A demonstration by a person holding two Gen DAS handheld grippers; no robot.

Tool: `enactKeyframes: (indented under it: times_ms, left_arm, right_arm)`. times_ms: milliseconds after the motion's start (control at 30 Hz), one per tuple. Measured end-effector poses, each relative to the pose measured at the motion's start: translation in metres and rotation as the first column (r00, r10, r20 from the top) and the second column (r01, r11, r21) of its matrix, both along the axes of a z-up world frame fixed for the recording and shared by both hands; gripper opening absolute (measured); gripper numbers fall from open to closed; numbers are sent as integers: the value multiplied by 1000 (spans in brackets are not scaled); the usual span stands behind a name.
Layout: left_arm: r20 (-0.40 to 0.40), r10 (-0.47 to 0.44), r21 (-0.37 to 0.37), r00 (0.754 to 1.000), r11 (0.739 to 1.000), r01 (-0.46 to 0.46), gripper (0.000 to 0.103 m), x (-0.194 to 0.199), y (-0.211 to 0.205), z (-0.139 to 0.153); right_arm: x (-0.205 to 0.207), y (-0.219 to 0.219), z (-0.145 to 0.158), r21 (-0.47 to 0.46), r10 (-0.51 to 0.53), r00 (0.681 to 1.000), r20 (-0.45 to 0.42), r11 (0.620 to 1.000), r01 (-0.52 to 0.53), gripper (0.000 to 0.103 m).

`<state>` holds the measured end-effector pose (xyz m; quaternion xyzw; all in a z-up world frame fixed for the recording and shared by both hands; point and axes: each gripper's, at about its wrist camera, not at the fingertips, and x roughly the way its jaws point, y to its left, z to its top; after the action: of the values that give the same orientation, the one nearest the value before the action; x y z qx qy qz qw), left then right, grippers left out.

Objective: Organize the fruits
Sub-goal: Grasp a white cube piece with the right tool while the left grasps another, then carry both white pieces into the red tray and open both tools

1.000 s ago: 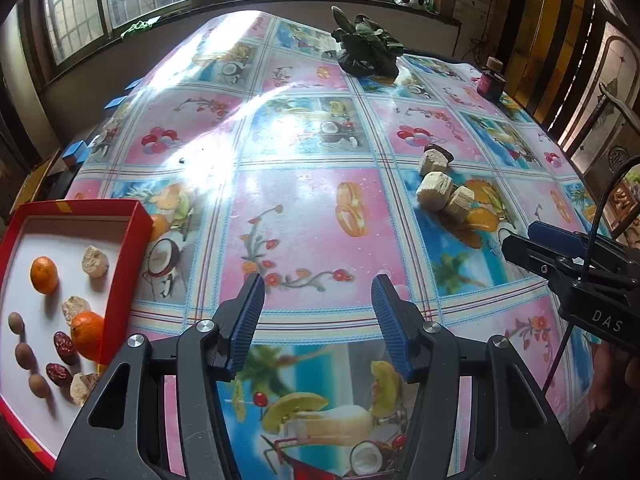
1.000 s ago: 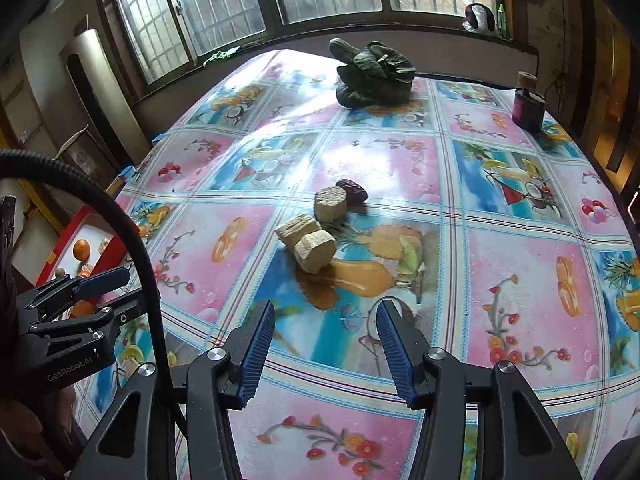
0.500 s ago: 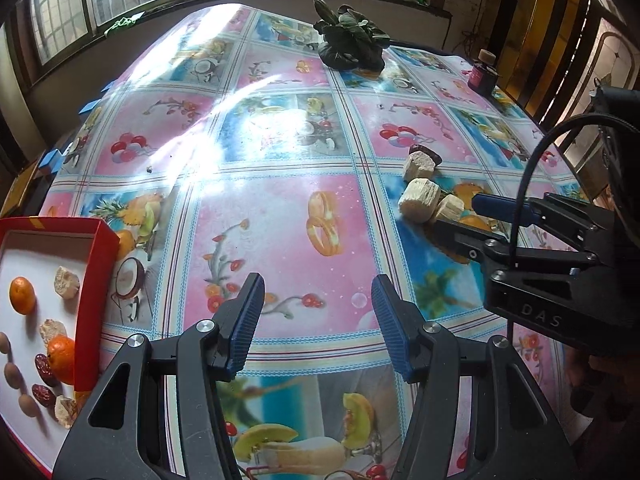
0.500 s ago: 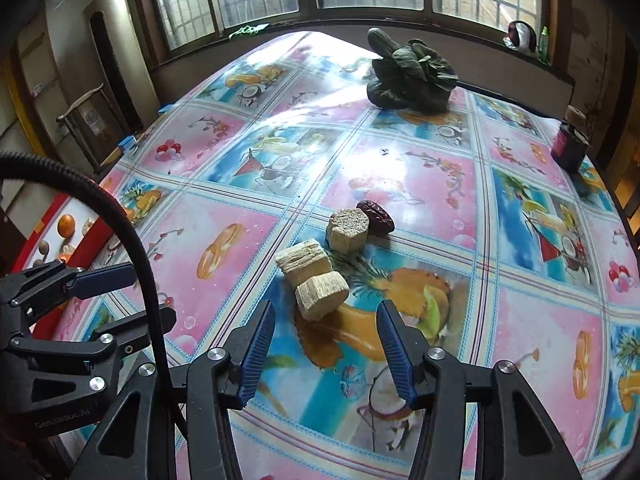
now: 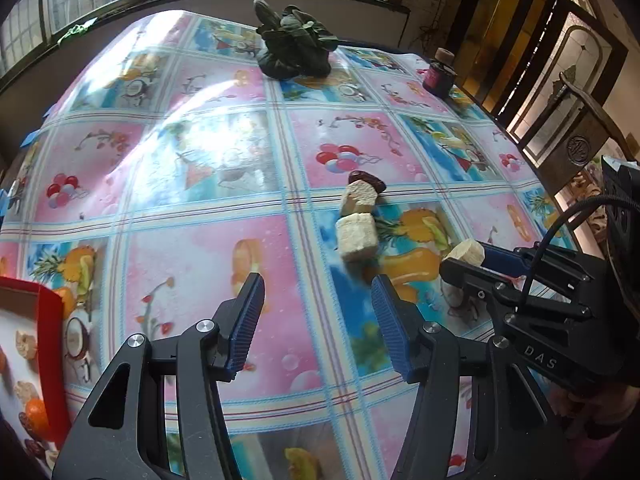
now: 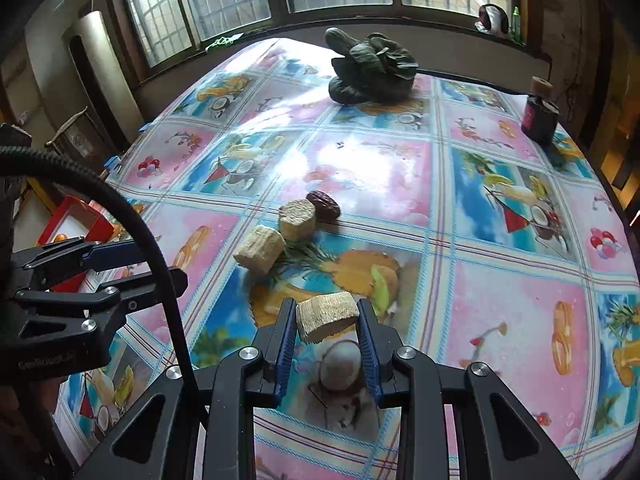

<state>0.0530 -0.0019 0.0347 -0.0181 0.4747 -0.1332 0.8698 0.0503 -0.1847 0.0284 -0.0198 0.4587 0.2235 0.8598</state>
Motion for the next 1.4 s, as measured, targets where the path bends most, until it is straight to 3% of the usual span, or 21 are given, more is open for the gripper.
enactKeyframes:
  times_ms: [167,333,433,600,1000,1400]
  left_arm:
    - [-20,-37,-27,999,999,36,56,19,-24,-4]
    - [-39,-38,-4,999,999,38,56,37,-38,-15]
    - [-23,-8,34,1000,999,9,26,40,-35,-22]
    - [-18,-5,53,1000,999,6,26,28,-26,-22]
    - [52,129,103,990,986,-134,26,-30,34,-1]
    - [82,303,117,950,943,-311,26,-89,114,7]
  right_arm:
    - [-4,-15,-3,8,-37,999,-16,999,37,29]
    - [-6,-19,-4,22,-33,999,-18,999,34,29]
    - [-8,-20,-2,32,-31,999,-11,999,32,29]
    - [-11,-17,-1,45,-22,1000,-10,999,22,29]
    - [-34,35,3,80,101,995,-8,992,-100,29]
    - [-67,119,3,83,277,961,-11,958,-275,29]
